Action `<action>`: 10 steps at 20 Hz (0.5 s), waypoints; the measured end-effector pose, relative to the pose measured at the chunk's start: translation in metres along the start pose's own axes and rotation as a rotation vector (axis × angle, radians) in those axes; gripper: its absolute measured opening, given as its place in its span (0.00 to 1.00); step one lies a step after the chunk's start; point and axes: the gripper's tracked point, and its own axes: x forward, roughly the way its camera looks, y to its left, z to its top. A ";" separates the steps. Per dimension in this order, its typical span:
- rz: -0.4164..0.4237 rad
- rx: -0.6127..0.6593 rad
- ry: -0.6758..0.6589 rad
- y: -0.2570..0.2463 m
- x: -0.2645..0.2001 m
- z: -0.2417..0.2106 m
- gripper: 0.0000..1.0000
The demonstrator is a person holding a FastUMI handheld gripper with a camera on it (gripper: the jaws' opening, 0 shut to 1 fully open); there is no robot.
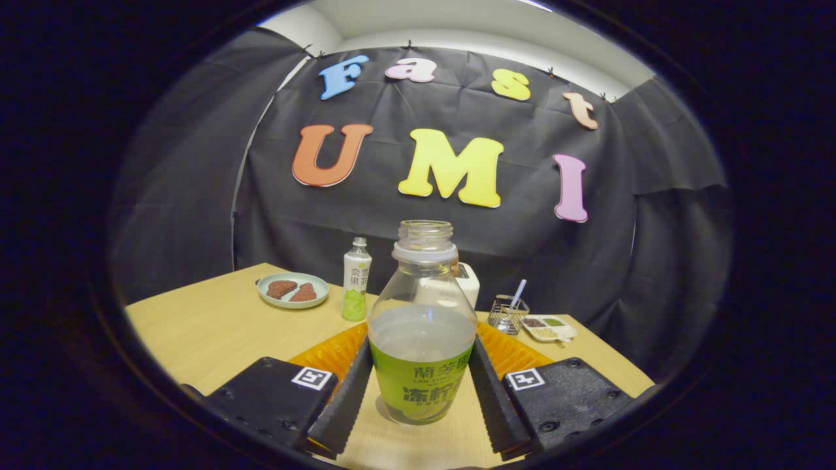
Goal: Take the bottle from table, then pour the juice into the cup, finally place the bottle on the coaster
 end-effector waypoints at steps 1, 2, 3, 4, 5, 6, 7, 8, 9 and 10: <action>-0.007 0.006 0.003 -0.004 0.011 -0.005 0.83; -0.014 0.005 0.006 -0.007 0.021 -0.011 0.83; -0.030 0.003 0.018 -0.011 0.032 -0.019 0.83; -0.040 0.006 0.034 -0.014 0.041 -0.028 0.83; -0.025 0.016 0.054 -0.010 0.051 -0.037 0.83; -0.013 0.027 0.072 -0.007 0.058 -0.043 0.83; -0.015 0.043 0.075 -0.009 0.063 -0.046 0.83; -0.002 0.060 0.078 -0.006 0.066 -0.048 0.83; -0.005 0.061 0.091 -0.006 0.068 -0.052 0.83; -0.005 0.066 0.088 -0.006 0.067 -0.052 0.83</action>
